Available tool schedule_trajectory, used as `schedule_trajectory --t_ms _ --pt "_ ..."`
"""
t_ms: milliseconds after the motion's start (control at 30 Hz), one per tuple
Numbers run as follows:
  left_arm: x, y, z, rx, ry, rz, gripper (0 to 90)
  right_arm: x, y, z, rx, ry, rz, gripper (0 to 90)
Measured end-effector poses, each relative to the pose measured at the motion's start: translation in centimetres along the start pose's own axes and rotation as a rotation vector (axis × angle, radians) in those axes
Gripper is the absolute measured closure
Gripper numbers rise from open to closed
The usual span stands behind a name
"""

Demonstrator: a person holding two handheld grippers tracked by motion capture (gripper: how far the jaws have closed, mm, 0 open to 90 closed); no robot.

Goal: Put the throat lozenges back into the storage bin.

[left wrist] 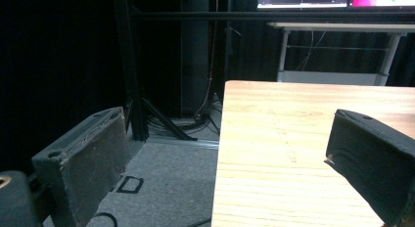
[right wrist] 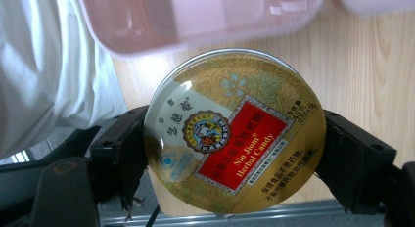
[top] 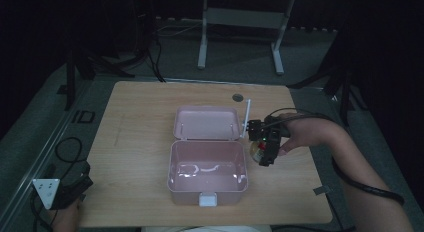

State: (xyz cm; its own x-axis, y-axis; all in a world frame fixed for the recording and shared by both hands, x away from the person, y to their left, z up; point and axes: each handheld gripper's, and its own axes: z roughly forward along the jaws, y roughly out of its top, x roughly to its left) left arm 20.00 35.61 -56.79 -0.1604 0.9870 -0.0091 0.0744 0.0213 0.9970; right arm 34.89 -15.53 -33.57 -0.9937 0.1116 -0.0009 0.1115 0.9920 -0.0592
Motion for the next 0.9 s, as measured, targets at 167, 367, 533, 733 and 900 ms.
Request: schedule_trajectory --t_ms 167,367,533,733,900 --pt "0.0 0.0 0.0 -0.001 -0.001 -0.001 2.6 0.6 2.4 0.0 -0.007 0.008 -0.048 20.1" --pt "0.1 0.0 0.0 -0.002 -0.004 -0.006 2.6 1.2 4.5 0.1 -0.020 0.013 -0.080 20.1" --pt "0.1 0.0 0.0 -0.002 -0.004 -0.003 2.6 1.6 6.3 1.3 -0.023 0.032 -0.113 20.1" --pt "0.1 0.0 0.0 -0.003 -0.006 -0.002 2.6 1.8 7.3 3.4 -0.017 0.066 -0.134 20.1" --pt "0.1 0.0 0.0 -0.004 -0.007 -0.003 2.6 1.8 7.8 6.0 -0.022 0.102 -0.148 20.1"
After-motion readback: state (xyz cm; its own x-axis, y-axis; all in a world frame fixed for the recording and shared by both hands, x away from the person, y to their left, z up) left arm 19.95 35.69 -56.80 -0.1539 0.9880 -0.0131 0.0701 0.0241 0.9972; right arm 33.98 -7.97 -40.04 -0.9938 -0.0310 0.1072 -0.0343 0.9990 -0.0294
